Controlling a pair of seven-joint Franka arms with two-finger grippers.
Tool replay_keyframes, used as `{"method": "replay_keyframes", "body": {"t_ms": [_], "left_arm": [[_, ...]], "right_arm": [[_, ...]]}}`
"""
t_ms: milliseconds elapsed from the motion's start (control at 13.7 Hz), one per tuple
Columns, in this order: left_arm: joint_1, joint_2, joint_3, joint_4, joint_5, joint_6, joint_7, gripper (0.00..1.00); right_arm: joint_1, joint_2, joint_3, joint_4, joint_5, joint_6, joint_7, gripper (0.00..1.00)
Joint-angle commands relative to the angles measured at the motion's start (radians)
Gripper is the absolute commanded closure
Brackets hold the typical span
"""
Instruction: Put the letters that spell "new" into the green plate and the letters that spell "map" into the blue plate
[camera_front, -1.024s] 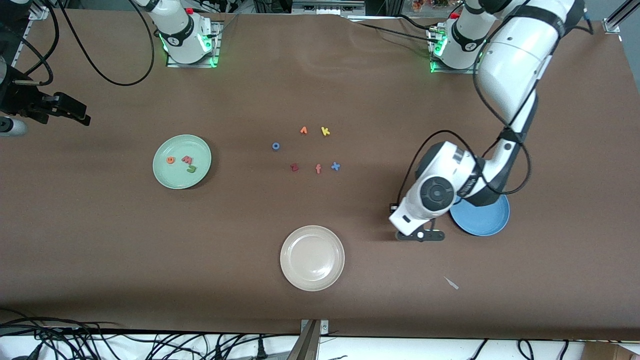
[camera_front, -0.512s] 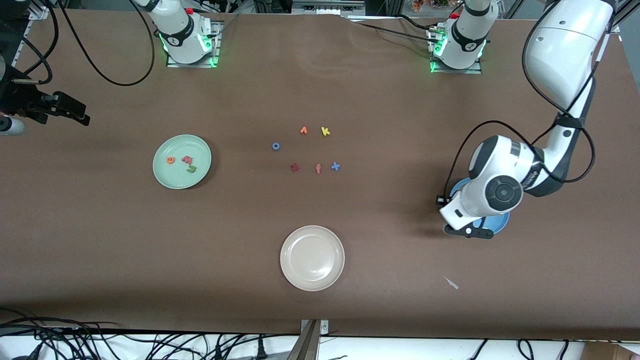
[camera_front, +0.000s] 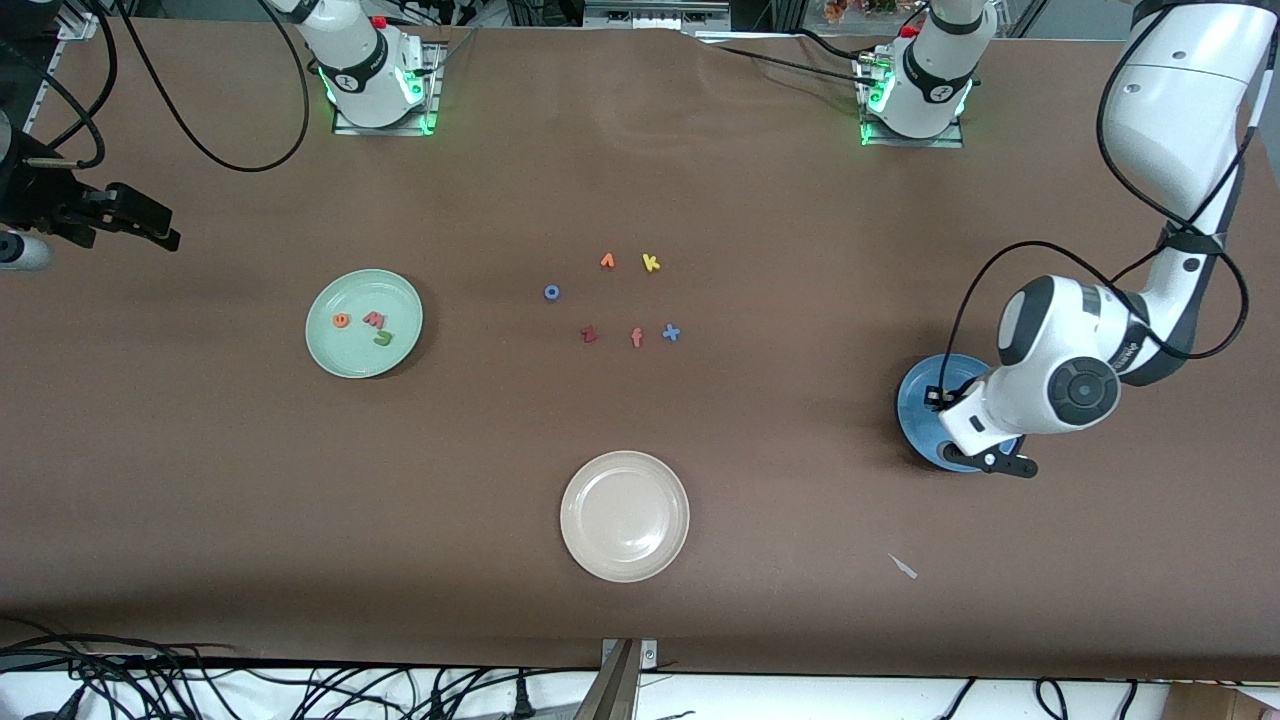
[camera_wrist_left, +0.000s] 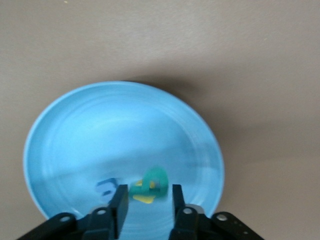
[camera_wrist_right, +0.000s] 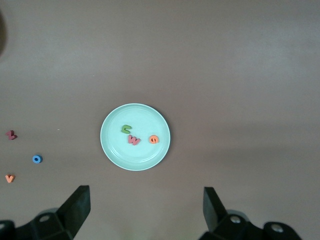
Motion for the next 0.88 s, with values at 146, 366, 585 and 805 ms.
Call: {"method": "replay_keyframes", "body": {"t_ms": [146,366,585,805], "left_arm": [[0.011,-0.04,-0.01,-0.007,-0.007,-0.002,0.046,0.0],[0.014,-0.063,-0.007,-0.007,-0.014,-0.03,0.044,0.0],[0.035,-0.085,-0.006,0.017,-0.014,-0.094,0.047,0.0],[0.041,-0.094,-0.009,0.082,-0.008,-0.218,0.046,0.0]], "right_arm": [[-0.011,-0.012,0.01,0.004,0.002,-0.014,0.005,0.0],[-0.011,-0.012,0.01,0.002,0.002,-0.012,0.005,0.0],[-0.011,-0.012,0.01,0.002,0.002,-0.014,0.005,0.0],[-0.011,-0.012,0.01,0.002,0.002,-0.014,0.005,0.0]]}}
